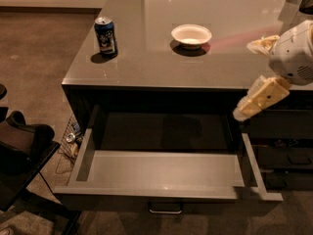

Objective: Place pepsi can into top drawer

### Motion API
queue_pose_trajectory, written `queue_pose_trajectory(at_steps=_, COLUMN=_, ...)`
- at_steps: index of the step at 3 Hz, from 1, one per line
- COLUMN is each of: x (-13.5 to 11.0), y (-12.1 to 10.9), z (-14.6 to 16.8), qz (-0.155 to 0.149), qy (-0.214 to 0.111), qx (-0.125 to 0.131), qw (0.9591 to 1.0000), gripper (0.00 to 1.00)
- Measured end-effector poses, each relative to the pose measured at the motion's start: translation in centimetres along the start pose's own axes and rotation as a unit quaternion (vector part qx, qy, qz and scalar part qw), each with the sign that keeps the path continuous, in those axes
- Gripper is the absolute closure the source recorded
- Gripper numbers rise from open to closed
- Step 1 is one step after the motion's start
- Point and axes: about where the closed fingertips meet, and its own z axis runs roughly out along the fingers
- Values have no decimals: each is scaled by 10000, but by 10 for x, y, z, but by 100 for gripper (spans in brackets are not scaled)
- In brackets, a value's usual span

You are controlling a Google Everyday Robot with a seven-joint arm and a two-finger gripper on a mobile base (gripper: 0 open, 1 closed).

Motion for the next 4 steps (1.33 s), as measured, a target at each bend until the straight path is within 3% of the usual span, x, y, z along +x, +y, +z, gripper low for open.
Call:
queue_pose_trajectory(at_steps=1, x=-50, y=-64, z=23, qz=233, qy=-1798, qx=586, qw=9817, gripper=0)
queue_pose_trajectory(at_steps=2, x=-97, y=-123, z=21, qz=431, qy=-2861, qx=1253, qw=9490, gripper=0)
queue_pose_trajectory(at_steps=3, x=-100, y=-123, z=25, qz=427, qy=-2901, qx=1226, qw=9481, gripper=0)
queue_pose_trajectory(at_steps=4, x=-131, y=-141, z=66, qz=478, qy=-3475, qx=1103, qw=9299, gripper=0)
